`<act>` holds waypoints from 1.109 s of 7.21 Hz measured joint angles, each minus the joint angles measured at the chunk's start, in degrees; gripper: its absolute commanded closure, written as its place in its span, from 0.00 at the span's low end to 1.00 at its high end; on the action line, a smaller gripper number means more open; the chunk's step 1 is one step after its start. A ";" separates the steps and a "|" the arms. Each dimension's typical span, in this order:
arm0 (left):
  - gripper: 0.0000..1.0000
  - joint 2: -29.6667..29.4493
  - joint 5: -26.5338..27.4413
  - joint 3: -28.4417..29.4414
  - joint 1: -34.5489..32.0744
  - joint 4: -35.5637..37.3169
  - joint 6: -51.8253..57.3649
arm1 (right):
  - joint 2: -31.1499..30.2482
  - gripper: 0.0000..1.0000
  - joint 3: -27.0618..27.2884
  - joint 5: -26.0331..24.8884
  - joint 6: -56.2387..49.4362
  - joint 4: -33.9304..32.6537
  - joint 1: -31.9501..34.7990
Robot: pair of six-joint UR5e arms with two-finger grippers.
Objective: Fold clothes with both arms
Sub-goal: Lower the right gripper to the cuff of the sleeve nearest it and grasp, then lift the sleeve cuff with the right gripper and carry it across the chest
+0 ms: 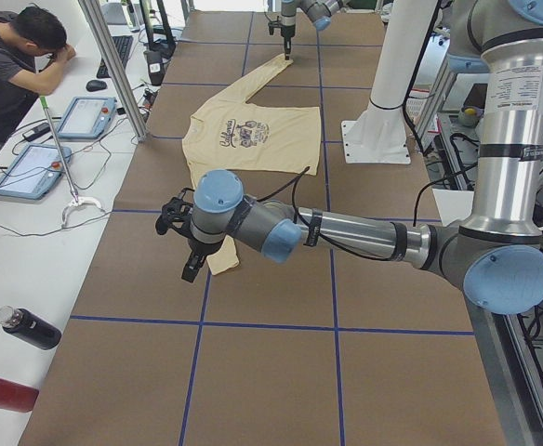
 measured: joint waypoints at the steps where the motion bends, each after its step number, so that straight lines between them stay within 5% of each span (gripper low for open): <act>1: 0.00 0.00 -0.01 -0.01 0.00 0.00 0.00 | -0.02 1.00 1.66 0.02 0.00 -0.02 0.05; 5: 0.00 -0.01 -0.01 0.07 0.00 0.00 -0.02 | 8.03 1.00 3.96 12.25 0.00 -3.55 6.11; 8: 0.00 -0.14 -0.01 0.22 0.00 0.00 -0.08 | 21.48 1.00 3.90 19.56 0.08 -13.50 11.32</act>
